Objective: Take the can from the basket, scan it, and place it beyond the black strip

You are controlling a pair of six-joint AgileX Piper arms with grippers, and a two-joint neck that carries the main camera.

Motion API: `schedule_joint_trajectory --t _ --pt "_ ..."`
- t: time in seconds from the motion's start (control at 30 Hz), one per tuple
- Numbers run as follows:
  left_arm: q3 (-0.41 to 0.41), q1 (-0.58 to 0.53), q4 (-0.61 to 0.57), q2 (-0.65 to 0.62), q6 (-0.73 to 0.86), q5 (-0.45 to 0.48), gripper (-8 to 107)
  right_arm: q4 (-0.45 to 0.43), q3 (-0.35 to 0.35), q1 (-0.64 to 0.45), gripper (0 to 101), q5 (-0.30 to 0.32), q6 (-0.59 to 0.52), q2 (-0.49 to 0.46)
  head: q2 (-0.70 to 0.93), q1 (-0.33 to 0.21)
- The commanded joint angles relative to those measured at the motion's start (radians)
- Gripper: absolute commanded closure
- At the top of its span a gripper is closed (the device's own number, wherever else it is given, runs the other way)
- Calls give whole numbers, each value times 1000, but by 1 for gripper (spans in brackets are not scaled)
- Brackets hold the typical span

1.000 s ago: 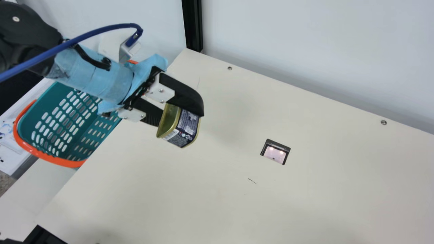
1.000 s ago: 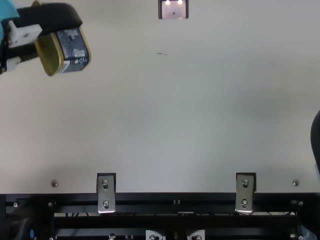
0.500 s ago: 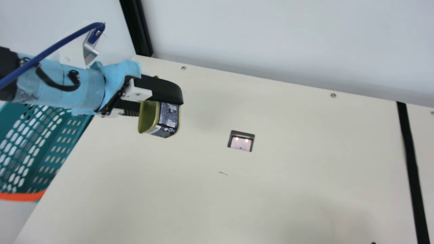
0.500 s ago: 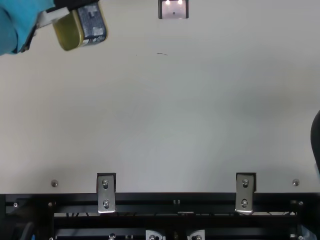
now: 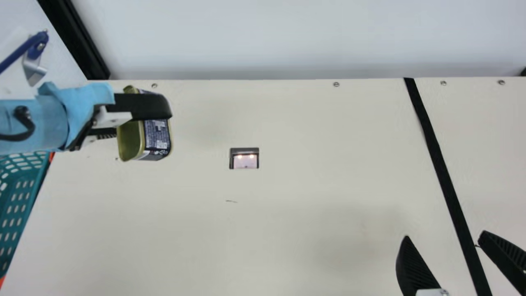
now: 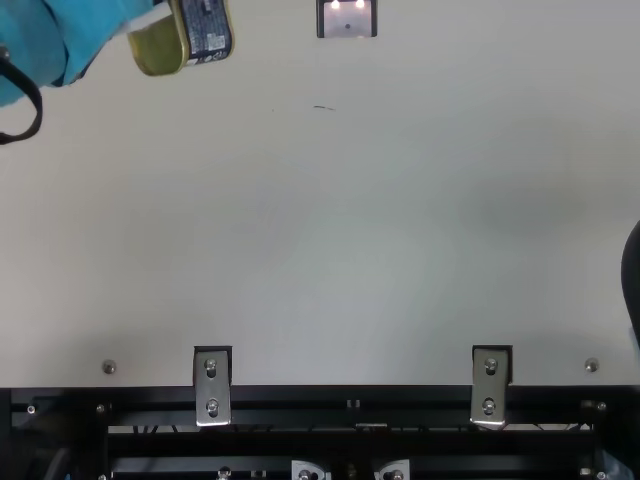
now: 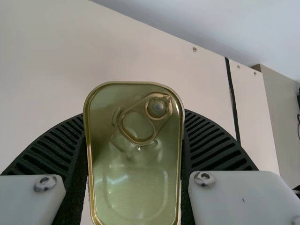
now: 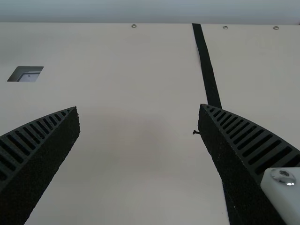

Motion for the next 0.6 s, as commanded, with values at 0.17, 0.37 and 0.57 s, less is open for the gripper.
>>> schedule_joint_trajectory --t 0.17,0.37,0.57 --pt "-3 -2 3 0 -5 1 89 0 0 0 0 0 0 0 0 -10" --pt "16 -53 17 2 50 -62 89 0 0 0 0 0 0 0 0 -10" --pt "77 -143 -20 21 185 -215 89 0 0 0 0 0 0 0 0 -10"
